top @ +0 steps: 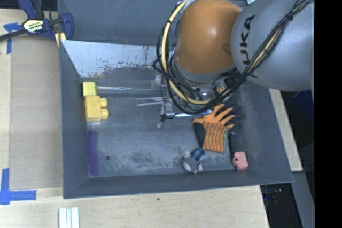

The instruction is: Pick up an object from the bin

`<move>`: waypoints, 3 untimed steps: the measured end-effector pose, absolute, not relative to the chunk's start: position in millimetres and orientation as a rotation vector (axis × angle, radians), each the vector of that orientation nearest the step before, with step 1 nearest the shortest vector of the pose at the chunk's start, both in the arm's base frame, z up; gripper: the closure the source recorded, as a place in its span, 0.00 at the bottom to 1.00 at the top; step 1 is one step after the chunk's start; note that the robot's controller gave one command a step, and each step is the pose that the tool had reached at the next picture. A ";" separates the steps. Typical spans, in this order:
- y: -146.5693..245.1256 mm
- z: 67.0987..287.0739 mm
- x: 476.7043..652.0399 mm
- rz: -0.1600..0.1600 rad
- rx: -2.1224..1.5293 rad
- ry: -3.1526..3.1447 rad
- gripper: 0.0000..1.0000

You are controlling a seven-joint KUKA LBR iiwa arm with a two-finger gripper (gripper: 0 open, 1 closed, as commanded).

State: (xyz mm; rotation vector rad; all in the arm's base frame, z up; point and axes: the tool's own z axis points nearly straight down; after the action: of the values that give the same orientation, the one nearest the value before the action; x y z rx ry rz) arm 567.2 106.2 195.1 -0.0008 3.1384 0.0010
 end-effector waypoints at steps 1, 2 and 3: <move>42.9 131.1 566.4 0.002 -0.047 3.133 0.00; 33.6 126.6 571.7 0.003 -0.026 3.133 0.00; -53.8 71.6 557.5 -0.002 -0.063 3.137 1.00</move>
Offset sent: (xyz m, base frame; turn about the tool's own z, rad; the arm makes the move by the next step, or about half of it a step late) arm 0.0130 -0.0540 -0.0384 -0.0046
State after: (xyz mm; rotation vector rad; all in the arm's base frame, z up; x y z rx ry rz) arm 557.5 -53.8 71.6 -0.0629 3.1366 -0.0022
